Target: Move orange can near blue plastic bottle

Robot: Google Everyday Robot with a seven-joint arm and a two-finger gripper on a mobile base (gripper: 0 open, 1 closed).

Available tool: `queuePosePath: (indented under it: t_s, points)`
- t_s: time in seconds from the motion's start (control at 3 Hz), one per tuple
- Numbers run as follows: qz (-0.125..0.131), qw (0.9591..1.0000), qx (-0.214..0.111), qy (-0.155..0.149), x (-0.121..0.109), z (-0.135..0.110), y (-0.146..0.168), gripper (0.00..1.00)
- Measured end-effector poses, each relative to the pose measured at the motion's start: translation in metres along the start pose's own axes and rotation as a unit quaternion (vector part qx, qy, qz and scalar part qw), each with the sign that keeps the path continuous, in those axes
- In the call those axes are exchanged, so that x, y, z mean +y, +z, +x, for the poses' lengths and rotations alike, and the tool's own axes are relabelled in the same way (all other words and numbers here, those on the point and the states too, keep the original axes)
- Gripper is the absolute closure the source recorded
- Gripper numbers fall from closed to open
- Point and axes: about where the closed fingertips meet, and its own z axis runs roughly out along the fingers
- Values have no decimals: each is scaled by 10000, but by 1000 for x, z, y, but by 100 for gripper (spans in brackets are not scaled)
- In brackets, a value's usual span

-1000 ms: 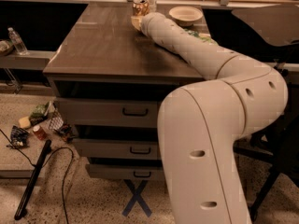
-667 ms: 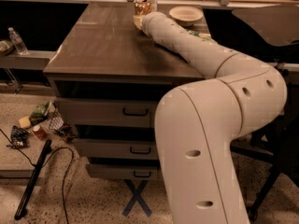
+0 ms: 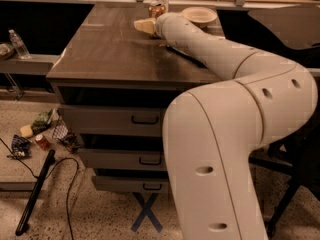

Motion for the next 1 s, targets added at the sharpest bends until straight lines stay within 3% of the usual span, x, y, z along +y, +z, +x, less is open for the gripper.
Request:
queuePosePath:
  t_s: [0.33,0.67,1.0]
  points:
    - [-241,9995,-144,-154,4,-29,-22,0]
    - [-607,9962,-279,-562,-20,-78,-85,0]
    - [-882,9919,-429,-804,-6,-135,-151,0]
